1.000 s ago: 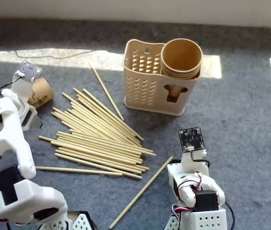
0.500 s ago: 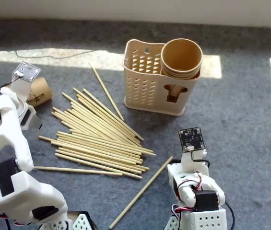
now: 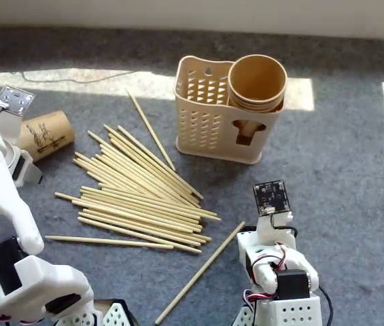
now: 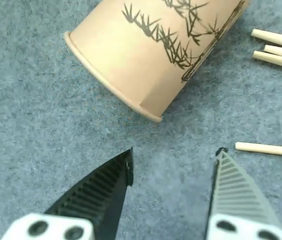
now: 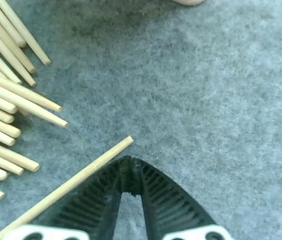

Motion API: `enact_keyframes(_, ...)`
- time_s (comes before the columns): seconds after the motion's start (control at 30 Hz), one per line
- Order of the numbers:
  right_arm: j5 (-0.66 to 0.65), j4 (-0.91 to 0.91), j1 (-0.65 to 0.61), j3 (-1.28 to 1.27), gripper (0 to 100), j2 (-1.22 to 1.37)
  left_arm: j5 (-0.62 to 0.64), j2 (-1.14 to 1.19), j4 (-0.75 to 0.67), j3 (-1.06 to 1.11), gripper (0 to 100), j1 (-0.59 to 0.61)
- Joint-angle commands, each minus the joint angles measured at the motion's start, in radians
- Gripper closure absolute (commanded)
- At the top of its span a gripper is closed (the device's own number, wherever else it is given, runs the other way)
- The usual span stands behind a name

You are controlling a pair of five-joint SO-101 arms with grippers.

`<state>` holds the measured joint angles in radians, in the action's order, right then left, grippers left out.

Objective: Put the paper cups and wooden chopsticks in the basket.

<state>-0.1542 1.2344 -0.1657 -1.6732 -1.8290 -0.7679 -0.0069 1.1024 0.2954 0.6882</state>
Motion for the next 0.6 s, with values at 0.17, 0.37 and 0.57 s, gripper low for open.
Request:
enact_keyframes(0.17,0.0,0.01,0.01,-0.097,99.3,-0.005,-0.003,-0.048,-0.157,0.067,75,0.008)
enact_keyframes(0.37,0.0,0.01,0.01,-0.097,99.3,-0.005,-0.003,-0.048,-0.189,0.09,75,-0.015)
enact_keyframes(0.57,0.0,0.01,0.01,-0.097,99.3,-0.005,-0.003,-0.048,-0.189,0.09,75,-0.077)
